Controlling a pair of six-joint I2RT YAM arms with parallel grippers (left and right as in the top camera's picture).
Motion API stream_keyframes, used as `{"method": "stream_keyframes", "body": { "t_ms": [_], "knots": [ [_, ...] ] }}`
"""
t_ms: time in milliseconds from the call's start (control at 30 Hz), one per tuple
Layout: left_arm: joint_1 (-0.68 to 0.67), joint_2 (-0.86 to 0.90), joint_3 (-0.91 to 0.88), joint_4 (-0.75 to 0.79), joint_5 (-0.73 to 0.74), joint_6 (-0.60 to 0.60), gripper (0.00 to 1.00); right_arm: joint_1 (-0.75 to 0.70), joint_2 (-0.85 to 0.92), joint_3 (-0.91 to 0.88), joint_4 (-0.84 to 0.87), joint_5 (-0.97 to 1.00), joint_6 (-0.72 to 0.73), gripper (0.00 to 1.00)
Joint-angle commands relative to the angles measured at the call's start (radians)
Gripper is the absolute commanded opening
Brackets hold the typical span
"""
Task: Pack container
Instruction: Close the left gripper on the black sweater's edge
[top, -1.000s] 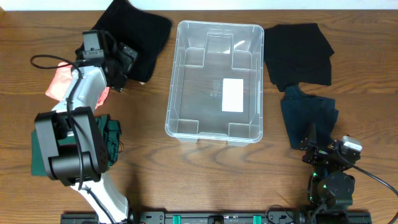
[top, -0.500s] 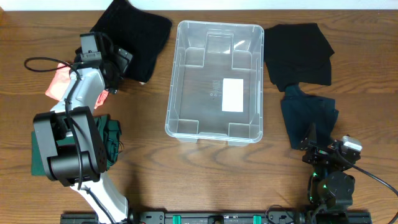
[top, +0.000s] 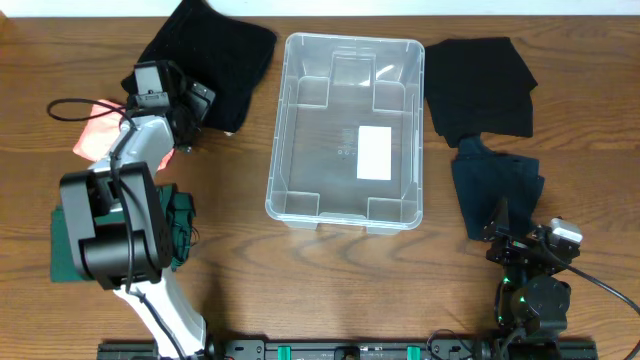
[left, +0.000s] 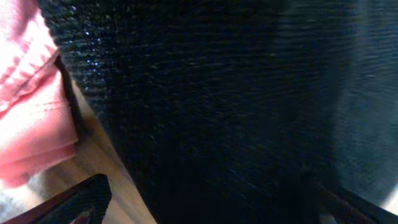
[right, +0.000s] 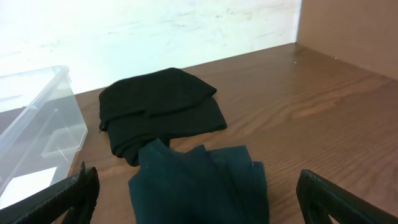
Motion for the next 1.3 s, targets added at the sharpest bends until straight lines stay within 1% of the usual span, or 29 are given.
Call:
{"method": "stream_keyframes", "body": {
  "t_ms": [0,167,267,433,533,667,767,867,967,1000,1067,1167,1267],
  "knots": [
    [0.006,0.041,-0.011,0.038,0.007,0.017,0.98,-0.005,-0.004,-0.003,-0.001,0.000,0.010,0.99],
    [0.006,0.057,-0.011,0.117,0.042,0.015,0.98,-0.005,-0.004,-0.003,-0.001,0.000,0.011,0.99],
    [0.009,0.080,-0.011,0.154,0.068,-0.035,0.98,-0.005,-0.004,-0.003,-0.001,0.000,0.010,0.99],
    [0.027,0.143,-0.011,0.258,0.167,-0.045,0.98,-0.005,-0.004,-0.003,-0.001,0.000,0.011,0.99],
    [0.039,0.173,-0.011,0.287,0.188,-0.064,0.97,-0.005,-0.004,-0.003,-0.001,0.000,0.011,0.99],
    [0.048,0.186,-0.011,0.309,0.193,-0.066,0.92,-0.005,-0.004,-0.003,-0.001,0.000,0.011,0.99],
    [0.048,0.186,-0.011,0.328,0.196,-0.067,0.84,-0.005,-0.004,-0.003,-0.001,0.000,0.010,0.99],
    [0.048,0.186,-0.011,0.330,0.196,-0.066,0.67,-0.005,-0.004,-0.003,-0.001,0.000,0.010,0.99],
    [0.048,0.186,-0.011,0.331,0.206,-0.066,0.43,-0.005,-0.004,-0.003,-0.001,0.000,0.011,0.99],
    [0.048,0.186,-0.011,0.331,0.211,-0.066,0.37,-0.005,-0.004,-0.003,-0.001,0.000,0.011,0.99],
    [0.048,0.186,-0.011,0.332,0.224,-0.053,0.31,-0.005,-0.004,-0.003,-0.001,0.000,0.011,0.99],
    [0.048,0.185,-0.011,0.335,0.265,-0.015,0.31,-0.005,-0.004,-0.003,-0.001,0.000,0.010,0.99],
    [0.049,0.183,-0.011,0.335,0.308,0.032,0.21,-0.005,-0.004,-0.003,-0.001,0.000,0.011,0.99]
  ]
}}
